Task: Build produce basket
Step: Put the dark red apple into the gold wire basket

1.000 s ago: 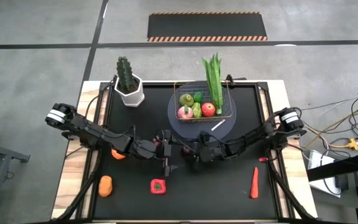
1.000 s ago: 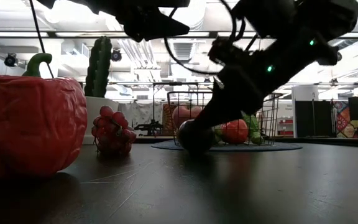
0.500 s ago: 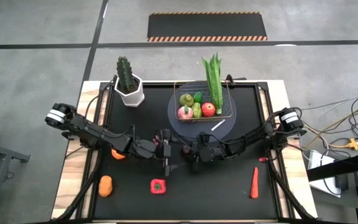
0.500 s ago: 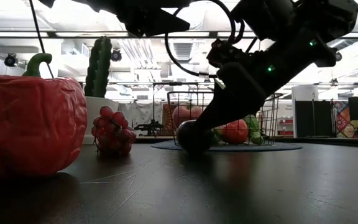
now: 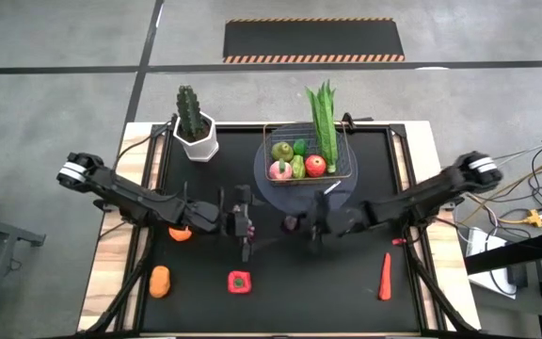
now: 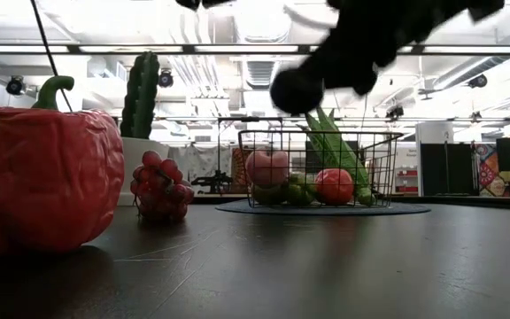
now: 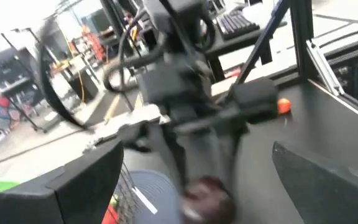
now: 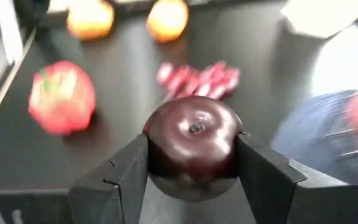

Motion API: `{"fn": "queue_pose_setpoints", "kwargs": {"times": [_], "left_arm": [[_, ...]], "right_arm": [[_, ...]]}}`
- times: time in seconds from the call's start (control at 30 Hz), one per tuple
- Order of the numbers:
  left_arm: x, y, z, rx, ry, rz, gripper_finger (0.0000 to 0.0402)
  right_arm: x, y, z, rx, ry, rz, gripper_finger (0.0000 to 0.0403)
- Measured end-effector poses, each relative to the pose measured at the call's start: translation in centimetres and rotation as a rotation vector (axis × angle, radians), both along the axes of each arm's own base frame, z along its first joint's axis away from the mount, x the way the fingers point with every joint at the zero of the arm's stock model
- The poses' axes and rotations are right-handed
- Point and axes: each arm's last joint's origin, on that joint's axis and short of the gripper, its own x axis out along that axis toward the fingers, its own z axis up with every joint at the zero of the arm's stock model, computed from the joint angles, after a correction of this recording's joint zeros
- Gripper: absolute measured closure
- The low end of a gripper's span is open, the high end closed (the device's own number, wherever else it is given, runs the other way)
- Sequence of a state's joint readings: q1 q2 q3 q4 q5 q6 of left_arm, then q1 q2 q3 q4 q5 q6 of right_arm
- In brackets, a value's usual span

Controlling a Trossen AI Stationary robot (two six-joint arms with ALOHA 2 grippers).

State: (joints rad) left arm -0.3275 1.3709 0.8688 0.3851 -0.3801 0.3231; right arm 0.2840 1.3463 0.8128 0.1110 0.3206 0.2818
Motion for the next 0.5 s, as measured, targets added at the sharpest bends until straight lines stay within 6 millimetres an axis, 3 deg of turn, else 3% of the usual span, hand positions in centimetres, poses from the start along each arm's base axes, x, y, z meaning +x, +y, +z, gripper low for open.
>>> {"fn": "queue_pose_setpoints", "kwargs": {"times": [0.1,0.27,0.5], "left_arm": [[-0.5,0.2,0.5,-0.002,-0.022,0.000,0.0009],[-0.6,0.2,0.4,0.029,-0.014,0.010,0.0009],[-0.8,0.4,1.0,0.066,-0.033,0.042,0.0009]], "right_arm": [[-1.4,-1.8,2.5,-0.020,-0.055,-0.148,0.0200],[-2.7,-6.9,4.8,0.003,-0.081,-0.373,0.0200],[-3.1,-14.9,3.5,0.044,-0.009,-0.584,0.0200]]}}
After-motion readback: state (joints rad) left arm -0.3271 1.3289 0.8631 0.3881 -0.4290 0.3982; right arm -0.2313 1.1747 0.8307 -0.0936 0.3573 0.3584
